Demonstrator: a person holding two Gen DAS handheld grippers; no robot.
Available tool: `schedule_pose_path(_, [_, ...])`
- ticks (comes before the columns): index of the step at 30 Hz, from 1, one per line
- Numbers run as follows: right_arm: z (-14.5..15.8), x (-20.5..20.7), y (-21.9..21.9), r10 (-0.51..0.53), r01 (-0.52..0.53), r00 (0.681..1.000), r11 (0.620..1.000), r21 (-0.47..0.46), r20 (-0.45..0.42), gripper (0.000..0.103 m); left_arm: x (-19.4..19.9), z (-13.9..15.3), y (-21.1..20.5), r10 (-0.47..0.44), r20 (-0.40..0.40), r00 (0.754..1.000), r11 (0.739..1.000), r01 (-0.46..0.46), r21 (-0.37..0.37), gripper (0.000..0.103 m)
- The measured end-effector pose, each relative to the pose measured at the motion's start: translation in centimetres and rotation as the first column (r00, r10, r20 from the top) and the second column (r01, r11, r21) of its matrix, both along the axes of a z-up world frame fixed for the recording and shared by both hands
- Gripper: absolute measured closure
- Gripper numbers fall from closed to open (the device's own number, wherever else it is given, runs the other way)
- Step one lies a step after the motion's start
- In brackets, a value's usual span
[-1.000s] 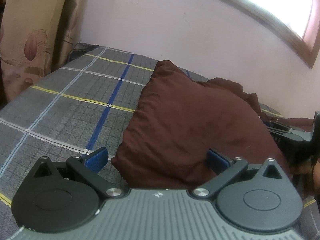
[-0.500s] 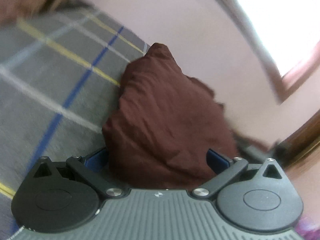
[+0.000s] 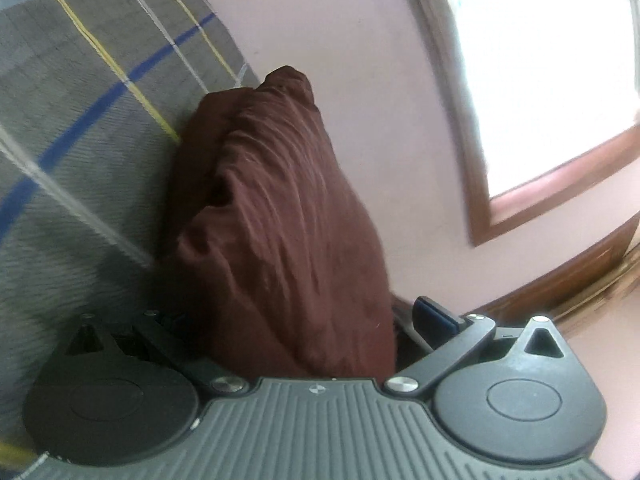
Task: Fold large clothes
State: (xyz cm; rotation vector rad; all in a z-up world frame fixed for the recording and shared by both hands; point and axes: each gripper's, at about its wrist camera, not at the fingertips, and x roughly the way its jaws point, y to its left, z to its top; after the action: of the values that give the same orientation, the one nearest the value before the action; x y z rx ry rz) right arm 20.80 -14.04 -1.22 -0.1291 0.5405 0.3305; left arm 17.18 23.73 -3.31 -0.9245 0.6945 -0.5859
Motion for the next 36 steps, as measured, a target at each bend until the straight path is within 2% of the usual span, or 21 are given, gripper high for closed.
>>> schedule_pose_path(4, [0.0, -0.1, -0.1, -0.002, 0.002, 1.0, 1.0, 0.005, 0.002, 0.07, 0.3, -0.7, -0.7, 0.03, 0.039, 0.999, 0.998, -0.028, -0.049, 0.002])
schedule_pose_path(8, [0.0, -0.1, -0.1, -0.004, 0.004, 1.0, 1.0, 0.01, 0.004, 0.07, 0.4, -0.6, -1.6, 0.044, 0.066, 0.997, 0.999, -0.042, -0.028, 0.007])
schedule_pose_path(9, [0.0, -0.1, -0.1, -0.004, 0.004, 1.0, 1.0, 0.011, 0.004, 0.07, 0.4, -0.6, -1.8, 0.045, 0.072, 0.996, 0.999, -0.044, -0.014, 0.014])
schedule_pose_path(12, [0.0, -0.1, -0.1, -0.005, 0.005, 1.0, 1.0, 0.011, 0.004, 0.07, 0.2, -0.8, -1.9, 0.077, 0.081, 0.994, 0.996, -0.08, 0.028, 0.043])
schedule_pose_path(14, [0.0, -0.1, -0.1, -0.006, 0.006, 1.0, 1.0, 0.011, 0.002, 0.07, -0.4, -0.7, -1.9, 0.102, 0.102, 0.99, 0.994, -0.106, 0.035, 0.049])
schedule_pose_path(16, [0.0, -0.2, 0.0, -0.007, 0.007, 1.0, 1.0, 0.004, 0.004, 0.07, -1.1, 0.3, -2.6, 0.118, 0.147, 0.982, 0.988, -0.13, 0.078, 0.054])
schedule_pose_path(18, [0.1, -0.1, -0.1, -0.008, 0.008, 1.0, 1.0, 0.004, -0.003, 0.07, -1.9, 1.4, -3.3, 0.123, 0.197, 0.973, 0.983, -0.146, 0.106, 0.055])
schedule_pose_path(21, [0.6, 0.0, -0.4, -0.012, 0.013, 1.0, 0.999, 0.032, -0.028, 0.07, -2.4, 2.7, -4.0, 0.134, 0.231, 0.964, 0.978, -0.166, 0.127, 0.056])
schedule_pose_path(24, [2.1, -0.3, -1.2, -0.009, 0.012, 0.999, 0.998, 0.061, -0.053, 0.061, -2.8, 3.7, -4.8, 0.137, 0.264, 0.955, 0.972, -0.181, 0.147, 0.056])
schedule_pose_path(25, [2.7, -0.8, -1.6, -0.005, 0.009, 0.999, 0.997, 0.076, -0.049, 0.057, -2.9, 3.9, -4.9, 0.135, 0.273, 0.953, 0.971, -0.182, 0.156, 0.056])
schedule_pose_path(30, [5.0, -3.5, -4.1, -0.012, 0.013, 1.0, 0.999, 0.053, -0.014, 0.057, -3.4, 5.1, -5.9, 0.131, 0.299, 0.945, 0.968, -0.186, 0.166, 0.057])
schedule_pose_path(32, [4.8, -3.5, -4.7, -0.028, 0.028, 0.999, 1.0, 0.004, -0.034, 0.08, -3.9, 5.8, -6.6, 0.125, 0.322, 0.938, 0.965, -0.19, 0.179, 0.056])
schedule_pose_path(36, [2.8, -2.3, -4.5, -0.018, 0.013, 0.996, 0.999, -0.051, -0.09, 0.087, -5.2, 8.0, -9.0, 0.078, 0.395, 0.915, 0.961, -0.175, 0.215, 0.057])
